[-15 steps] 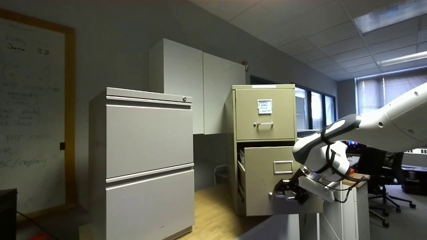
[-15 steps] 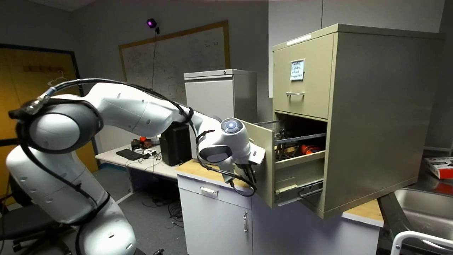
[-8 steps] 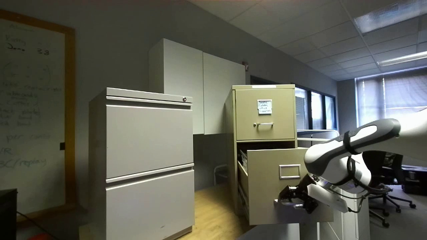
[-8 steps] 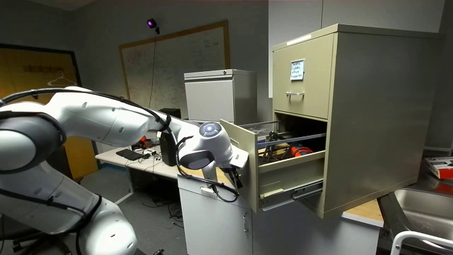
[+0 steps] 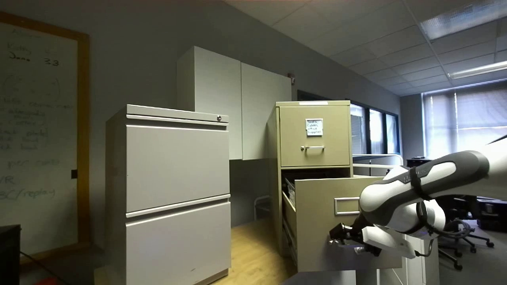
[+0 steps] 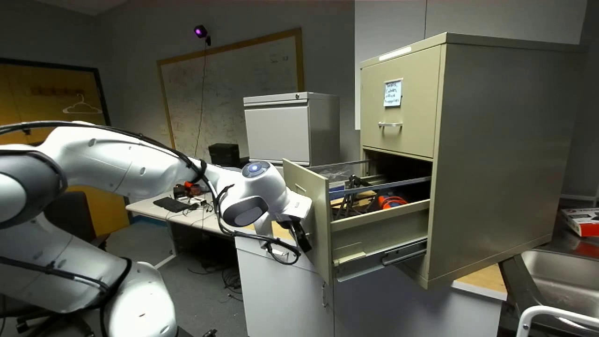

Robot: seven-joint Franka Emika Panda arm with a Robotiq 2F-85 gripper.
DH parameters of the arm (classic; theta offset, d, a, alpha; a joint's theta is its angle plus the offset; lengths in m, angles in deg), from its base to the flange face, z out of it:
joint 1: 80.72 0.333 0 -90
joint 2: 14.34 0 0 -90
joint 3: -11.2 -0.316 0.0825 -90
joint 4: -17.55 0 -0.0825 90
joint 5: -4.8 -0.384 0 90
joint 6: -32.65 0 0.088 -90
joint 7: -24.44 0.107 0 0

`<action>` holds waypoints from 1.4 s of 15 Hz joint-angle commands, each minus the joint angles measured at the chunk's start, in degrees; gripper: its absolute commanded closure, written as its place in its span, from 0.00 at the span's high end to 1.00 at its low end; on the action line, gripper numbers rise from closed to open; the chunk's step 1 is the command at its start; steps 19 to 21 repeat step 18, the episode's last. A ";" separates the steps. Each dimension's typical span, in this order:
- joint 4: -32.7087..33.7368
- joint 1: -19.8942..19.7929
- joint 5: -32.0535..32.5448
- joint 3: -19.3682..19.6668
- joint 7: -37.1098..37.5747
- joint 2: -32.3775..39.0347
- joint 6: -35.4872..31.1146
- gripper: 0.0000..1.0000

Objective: Open the bottom part of the brawer

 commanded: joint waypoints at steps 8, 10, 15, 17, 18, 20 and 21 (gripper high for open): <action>-1.96 -13.69 7.54 -21.63 13.17 -12.64 -1.98 1.00; -2.39 -15.63 9.06 -24.32 15.65 -17.03 0.48 1.00; 1.43 -10.66 19.23 -21.22 21.85 -21.55 8.85 1.00; 3.03 -4.90 19.21 -17.99 20.34 -19.79 14.04 1.00; 3.29 -1.99 18.46 -16.13 19.10 -18.72 16.12 1.00; 3.29 -1.99 18.46 -16.13 19.10 -18.72 16.12 1.00; 3.29 -1.99 18.46 -16.13 19.10 -18.72 16.12 1.00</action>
